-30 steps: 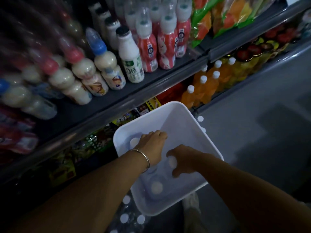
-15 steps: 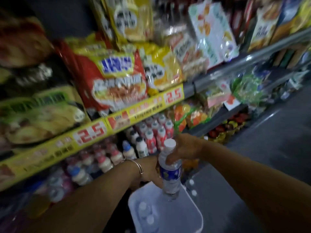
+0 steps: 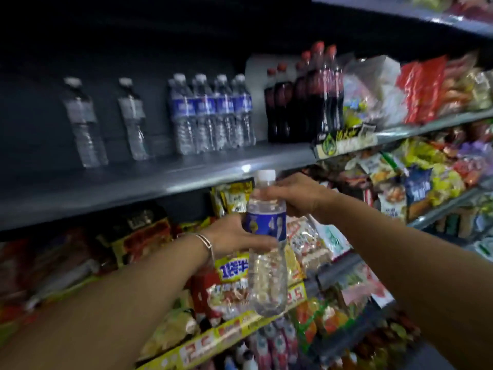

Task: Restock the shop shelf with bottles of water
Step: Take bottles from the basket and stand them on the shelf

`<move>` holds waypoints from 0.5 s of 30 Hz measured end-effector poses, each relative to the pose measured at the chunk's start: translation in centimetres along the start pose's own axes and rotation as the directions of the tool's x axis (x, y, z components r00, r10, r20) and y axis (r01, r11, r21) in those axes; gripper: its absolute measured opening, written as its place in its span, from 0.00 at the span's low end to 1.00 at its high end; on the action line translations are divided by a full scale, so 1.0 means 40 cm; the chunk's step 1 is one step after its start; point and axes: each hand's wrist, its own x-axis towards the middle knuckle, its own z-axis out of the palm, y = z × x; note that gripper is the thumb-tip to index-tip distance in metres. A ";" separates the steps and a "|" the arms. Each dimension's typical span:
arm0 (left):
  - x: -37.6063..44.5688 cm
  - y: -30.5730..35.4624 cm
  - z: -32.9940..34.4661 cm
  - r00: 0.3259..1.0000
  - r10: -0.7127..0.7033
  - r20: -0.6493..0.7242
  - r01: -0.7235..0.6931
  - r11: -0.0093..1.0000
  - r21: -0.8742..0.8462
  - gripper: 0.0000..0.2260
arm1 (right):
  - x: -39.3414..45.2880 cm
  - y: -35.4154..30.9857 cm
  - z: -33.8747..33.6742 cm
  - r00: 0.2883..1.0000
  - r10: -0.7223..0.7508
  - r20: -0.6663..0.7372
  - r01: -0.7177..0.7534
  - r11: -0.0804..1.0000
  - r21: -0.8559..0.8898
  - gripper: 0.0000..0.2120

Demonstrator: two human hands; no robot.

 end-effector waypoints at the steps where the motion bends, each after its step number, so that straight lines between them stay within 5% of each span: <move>1: 0.000 0.038 -0.031 0.999 0.018 -0.029 -0.018 1.000 0.004 0.14 | 0.012 -0.039 -0.013 1.000 -0.027 0.002 0.027 0.999 0.032 0.28; 4: 0.003 0.143 -0.110 0.994 0.071 -0.078 -0.074 0.997 -0.029 0.24 | 0.048 -0.132 -0.055 0.994 -0.099 0.038 0.094 0.989 0.114 0.37; 8: 0.020 0.256 -0.205 0.988 0.103 -0.115 -0.118 0.984 -0.132 0.22 | 0.097 -0.234 -0.114 0.973 -0.195 0.123 0.174 0.971 0.164 0.23; 15: 0.084 0.363 -0.374 0.974 0.172 -0.149 -0.196 0.967 -0.166 0.22 | 0.248 -0.395 -0.140 0.948 -0.307 -0.088 0.318 0.928 0.196 0.14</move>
